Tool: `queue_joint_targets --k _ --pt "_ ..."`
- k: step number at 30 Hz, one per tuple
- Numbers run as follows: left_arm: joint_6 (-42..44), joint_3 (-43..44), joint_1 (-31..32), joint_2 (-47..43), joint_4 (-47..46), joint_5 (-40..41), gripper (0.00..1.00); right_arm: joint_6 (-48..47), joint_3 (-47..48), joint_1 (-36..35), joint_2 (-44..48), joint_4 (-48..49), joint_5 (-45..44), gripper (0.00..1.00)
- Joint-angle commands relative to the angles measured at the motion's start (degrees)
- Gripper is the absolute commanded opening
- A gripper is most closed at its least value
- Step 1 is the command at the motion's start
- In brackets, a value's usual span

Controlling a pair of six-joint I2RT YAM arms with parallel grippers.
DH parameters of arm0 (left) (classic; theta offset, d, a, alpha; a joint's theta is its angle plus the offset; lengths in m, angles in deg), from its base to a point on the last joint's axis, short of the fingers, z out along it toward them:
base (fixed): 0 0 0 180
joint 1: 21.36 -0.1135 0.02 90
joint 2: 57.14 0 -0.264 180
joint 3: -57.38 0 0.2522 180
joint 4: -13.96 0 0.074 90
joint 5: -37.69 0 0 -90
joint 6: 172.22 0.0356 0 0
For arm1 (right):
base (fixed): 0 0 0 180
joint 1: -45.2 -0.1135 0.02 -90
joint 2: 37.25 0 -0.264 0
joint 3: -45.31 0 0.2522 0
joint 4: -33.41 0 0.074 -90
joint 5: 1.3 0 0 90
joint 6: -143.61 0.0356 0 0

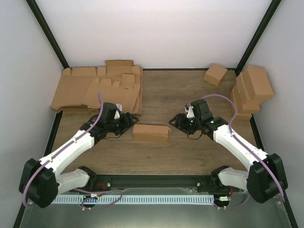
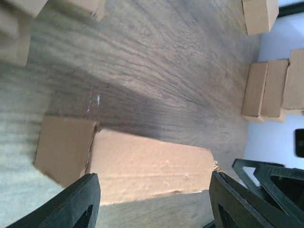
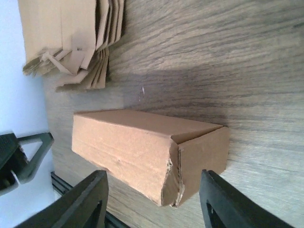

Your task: Fold the paper box

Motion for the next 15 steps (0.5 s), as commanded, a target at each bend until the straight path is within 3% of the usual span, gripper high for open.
queue_joint_targets --k 1,3,6,15 --pt "18.3 6.5 0.0 5.9 10.1 -0.9 0.66 -14.3 4.4 0.1 0.5 -6.0 -2.4 0.47" --pt "21.3 7.3 0.0 8.5 10.2 -2.6 0.64 -16.1 4.4 0.0 0.7 -7.1 -1.9 0.41" --pt "23.7 7.8 0.3 11.1 9.8 -3.7 0.63 -16.6 4.1 -0.8 0.6 -7.4 -1.8 0.41" --pt "25.0 7.2 0.4 12.5 9.7 -2.5 0.63 -15.9 6.1 -4.6 -4.0 -6.7 -3.6 0.3"
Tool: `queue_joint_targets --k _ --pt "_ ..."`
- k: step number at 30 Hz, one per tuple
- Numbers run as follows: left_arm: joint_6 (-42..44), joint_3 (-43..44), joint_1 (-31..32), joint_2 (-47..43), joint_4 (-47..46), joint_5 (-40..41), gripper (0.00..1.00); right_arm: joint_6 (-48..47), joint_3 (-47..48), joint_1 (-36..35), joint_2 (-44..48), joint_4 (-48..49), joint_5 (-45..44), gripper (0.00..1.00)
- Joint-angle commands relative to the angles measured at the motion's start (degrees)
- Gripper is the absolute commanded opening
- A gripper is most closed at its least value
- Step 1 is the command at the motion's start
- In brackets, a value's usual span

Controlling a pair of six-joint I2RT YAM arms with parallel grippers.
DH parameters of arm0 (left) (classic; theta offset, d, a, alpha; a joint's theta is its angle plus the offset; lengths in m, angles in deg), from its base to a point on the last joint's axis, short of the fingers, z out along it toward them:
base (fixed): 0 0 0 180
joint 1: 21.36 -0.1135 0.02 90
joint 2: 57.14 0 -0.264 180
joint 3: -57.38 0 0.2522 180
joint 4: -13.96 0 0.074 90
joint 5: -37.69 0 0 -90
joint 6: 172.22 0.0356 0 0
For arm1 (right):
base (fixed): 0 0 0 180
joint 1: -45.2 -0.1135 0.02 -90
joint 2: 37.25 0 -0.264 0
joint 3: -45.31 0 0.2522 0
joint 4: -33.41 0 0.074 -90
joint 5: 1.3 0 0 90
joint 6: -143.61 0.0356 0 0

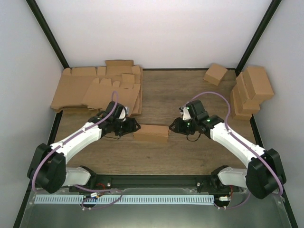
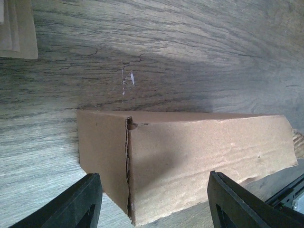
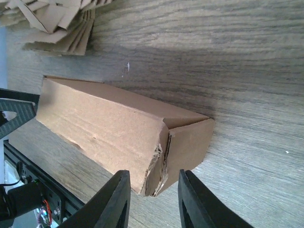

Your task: Fold the paper box

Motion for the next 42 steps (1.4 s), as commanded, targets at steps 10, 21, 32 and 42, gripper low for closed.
queue_joint_targets --k 10,21,32,42 --pt "1.0 -1.7 0.3 1.6 -2.3 -1.6 0.5 0.7 4.0 -5.6 -3.7 -1.4 -5.3 0.03" --pt "-4.7 -5.3 1.5 1.9 -5.5 0.5 0.4 4.6 2.8 -12.1 -2.9 -3.3 -11.3 0.01" --pt "-5.9 -5.8 2.7 3.2 -5.3 3.1 0.38 7.0 -0.6 -15.0 -2.9 -4.1 -14.8 0.01" --pt "-4.4 -3.9 2.8 4.6 -3.1 5.3 0.38 5.3 5.8 -15.7 -1.4 -11.5 -20.3 0.07"
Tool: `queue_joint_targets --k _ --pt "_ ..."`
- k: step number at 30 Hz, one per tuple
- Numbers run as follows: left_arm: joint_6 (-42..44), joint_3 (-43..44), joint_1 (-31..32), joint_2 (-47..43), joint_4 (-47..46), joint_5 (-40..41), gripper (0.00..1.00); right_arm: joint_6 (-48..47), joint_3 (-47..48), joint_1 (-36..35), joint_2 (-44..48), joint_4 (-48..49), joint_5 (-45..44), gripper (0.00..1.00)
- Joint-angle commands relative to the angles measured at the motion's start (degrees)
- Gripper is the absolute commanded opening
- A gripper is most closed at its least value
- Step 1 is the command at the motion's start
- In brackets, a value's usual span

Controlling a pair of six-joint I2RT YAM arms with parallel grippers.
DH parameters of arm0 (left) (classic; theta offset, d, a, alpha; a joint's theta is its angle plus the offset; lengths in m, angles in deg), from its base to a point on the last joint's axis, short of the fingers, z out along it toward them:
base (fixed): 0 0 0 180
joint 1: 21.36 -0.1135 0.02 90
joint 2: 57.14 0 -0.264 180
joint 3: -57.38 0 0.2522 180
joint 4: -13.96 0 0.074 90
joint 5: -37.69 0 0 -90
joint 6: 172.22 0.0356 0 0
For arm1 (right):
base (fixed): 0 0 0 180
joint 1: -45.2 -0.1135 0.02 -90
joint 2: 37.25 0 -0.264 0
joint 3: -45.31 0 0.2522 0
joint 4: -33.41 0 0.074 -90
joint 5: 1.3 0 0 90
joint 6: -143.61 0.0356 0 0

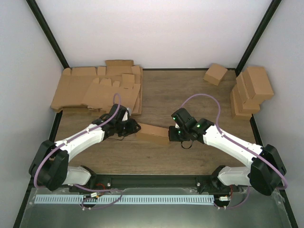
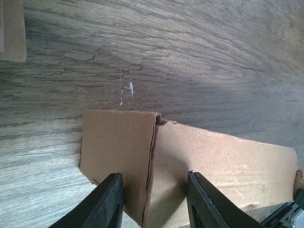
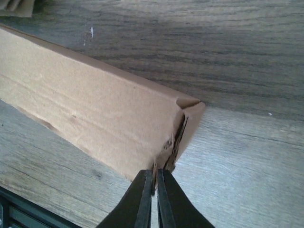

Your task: Fold the paper box

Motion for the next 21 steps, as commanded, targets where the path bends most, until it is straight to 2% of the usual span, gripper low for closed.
queue_joint_targets --k 1,11,17,19,21 --pt "0.9 -0.1 0.5 3.1 5.0 2.3 0.38 -0.5 3.9 -0.7 0.5 -5.4 -2.2 0.07" --pt "0.9 0.1 0.5 3.3 5.2 2.3 0.37 0.3 0.2 -0.7 0.1 -1.8 1.2 0.04" --pt "0.8 0.3 0.6 3.5 4.8 1.6 0.36 0.0 -0.8 -0.7 -0.9 0.5 4.4 0.08" --pt "0.8 0.4 0.6 3.5 4.8 1.7 0.36 -0.4 0.4 -0.7 -0.5 -0.2 4.3 0.12" --pt "1.0 0.7 0.6 3.6 5.0 1.7 0.36 -0.9 1.8 -0.7 0.6 -1.2 3.5 0.27"
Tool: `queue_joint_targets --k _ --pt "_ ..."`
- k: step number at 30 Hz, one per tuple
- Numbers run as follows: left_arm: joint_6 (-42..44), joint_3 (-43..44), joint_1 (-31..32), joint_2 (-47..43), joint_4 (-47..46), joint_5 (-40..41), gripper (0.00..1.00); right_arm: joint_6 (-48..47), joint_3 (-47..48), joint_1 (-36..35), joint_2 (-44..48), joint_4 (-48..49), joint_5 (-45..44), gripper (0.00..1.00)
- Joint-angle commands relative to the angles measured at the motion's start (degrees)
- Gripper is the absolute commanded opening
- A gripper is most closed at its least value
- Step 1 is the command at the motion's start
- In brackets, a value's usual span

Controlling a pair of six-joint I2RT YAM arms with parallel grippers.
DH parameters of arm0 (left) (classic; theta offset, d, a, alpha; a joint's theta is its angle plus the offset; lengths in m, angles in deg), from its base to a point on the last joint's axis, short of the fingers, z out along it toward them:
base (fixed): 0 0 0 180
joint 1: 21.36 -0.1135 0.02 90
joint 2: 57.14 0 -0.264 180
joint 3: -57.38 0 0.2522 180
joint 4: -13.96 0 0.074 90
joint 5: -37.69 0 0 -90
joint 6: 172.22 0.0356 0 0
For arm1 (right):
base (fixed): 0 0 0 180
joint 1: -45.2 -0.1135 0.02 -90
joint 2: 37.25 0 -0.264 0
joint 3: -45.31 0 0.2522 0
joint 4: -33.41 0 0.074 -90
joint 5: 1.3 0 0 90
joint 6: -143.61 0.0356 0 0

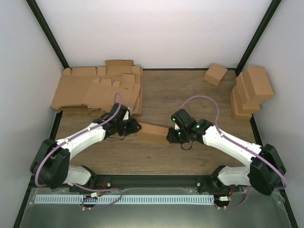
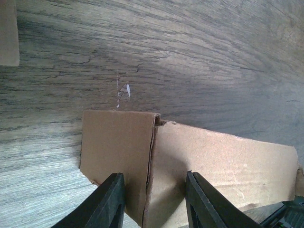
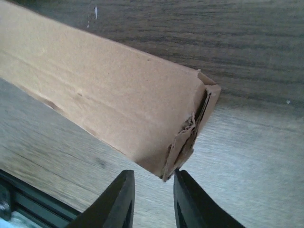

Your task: Fold the paper box

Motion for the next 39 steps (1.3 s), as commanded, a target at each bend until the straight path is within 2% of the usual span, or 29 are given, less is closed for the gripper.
queue_joint_targets --k 1,2,3,8,15,24,37,39 --pt "1.0 -0.4 0.3 2.3 4.9 1.8 0.36 -0.8 3.3 -0.6 1.4 -0.9 0.2 0.37" --pt "1.2 -0.3 0.3 2.3 5.0 1.9 0.36 -1.1 3.9 -0.5 2.1 -1.3 -0.2 0.46" --pt "1.3 -0.1 0.4 2.3 5.3 2.0 0.36 -1.2 4.5 -0.1 2.7 -1.9 -0.6 0.48" --pt "1.9 0.9 0.4 2.4 6.2 2.3 0.36 -1.6 6.4 2.7 3.2 -4.1 -1.6 0.5" --pt "2.2 1.2 0.4 2.5 6.4 2.2 0.36 -1.1 6.0 4.2 1.8 -3.2 -2.1 0.3" --pt "1.9 1.0 0.4 2.5 6.3 2.1 0.36 -1.2 5.0 4.2 -0.4 -1.6 -0.7 0.18" --pt "1.8 0.6 0.3 2.7 6.2 2.0 0.35 -0.5 2.1 4.2 -0.2 -0.4 1.2 0.13" --pt "1.8 0.6 0.4 2.6 6.1 2.0 0.34 -0.5 1.7 4.2 -0.2 -0.2 1.4 0.07"
